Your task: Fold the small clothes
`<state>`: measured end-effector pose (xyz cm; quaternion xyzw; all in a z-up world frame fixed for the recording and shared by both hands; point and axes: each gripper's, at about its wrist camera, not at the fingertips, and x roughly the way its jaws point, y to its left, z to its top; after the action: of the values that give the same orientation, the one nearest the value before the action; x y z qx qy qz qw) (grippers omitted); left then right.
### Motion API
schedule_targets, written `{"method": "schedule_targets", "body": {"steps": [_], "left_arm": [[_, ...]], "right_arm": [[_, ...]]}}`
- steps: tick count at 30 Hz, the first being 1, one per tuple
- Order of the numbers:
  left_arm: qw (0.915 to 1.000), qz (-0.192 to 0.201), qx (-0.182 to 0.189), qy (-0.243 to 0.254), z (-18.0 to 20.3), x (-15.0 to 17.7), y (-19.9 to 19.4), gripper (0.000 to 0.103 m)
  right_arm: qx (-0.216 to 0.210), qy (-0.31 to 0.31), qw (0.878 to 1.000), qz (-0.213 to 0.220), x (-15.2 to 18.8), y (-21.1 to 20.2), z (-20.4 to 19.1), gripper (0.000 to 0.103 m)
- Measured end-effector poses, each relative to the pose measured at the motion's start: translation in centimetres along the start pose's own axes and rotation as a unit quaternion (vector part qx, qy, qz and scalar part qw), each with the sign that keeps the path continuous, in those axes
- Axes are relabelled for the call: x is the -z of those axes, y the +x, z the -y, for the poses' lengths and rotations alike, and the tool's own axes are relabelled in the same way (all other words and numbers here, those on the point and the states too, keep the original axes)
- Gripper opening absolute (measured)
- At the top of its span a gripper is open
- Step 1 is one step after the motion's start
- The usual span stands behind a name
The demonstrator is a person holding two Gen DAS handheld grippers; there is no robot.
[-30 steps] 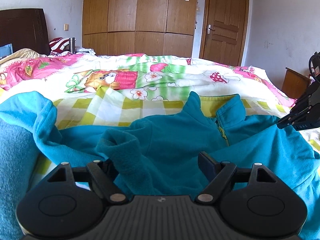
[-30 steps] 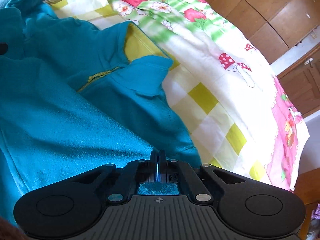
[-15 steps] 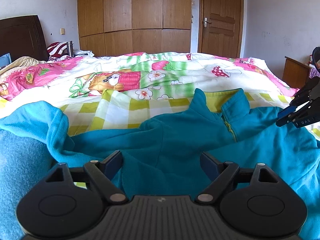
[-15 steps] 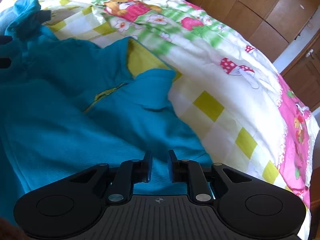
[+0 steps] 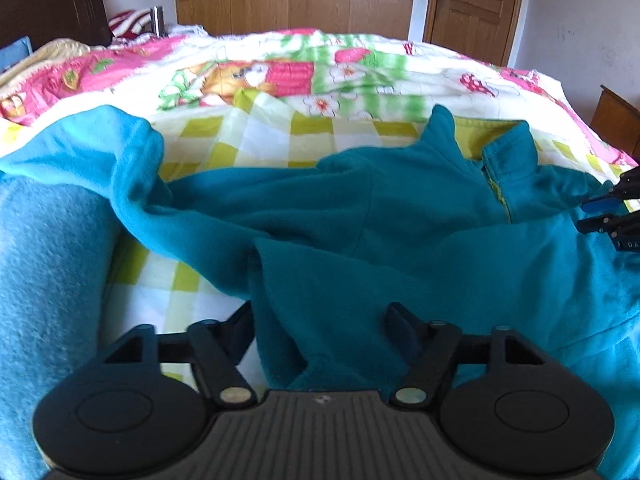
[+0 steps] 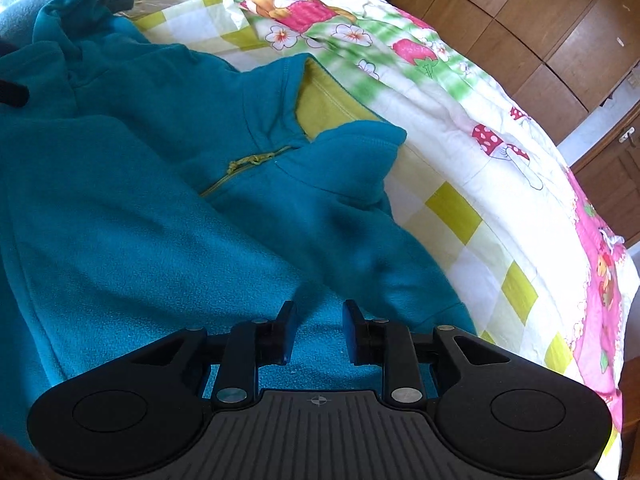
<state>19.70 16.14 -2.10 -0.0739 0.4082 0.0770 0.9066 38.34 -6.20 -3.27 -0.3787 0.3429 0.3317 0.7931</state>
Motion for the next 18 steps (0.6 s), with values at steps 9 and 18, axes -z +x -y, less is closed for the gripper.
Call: {"method": "schedule_targets", "body": {"steps": [9,18], "left_arm": [[0.9991,0.020,0.031,0.022,1.6,-0.7,-2.4,0.026],[0.9930,0.081,0.077,0.037,2.8,-3.8,-5.5,0.025]], "right_arm": [[0.009,0.011,1.000,-0.012,1.1,-0.8,2.3,0.025],[0.009,-0.073,0.995,-0.061,-0.1,2.1,3.5,0.043]]}}
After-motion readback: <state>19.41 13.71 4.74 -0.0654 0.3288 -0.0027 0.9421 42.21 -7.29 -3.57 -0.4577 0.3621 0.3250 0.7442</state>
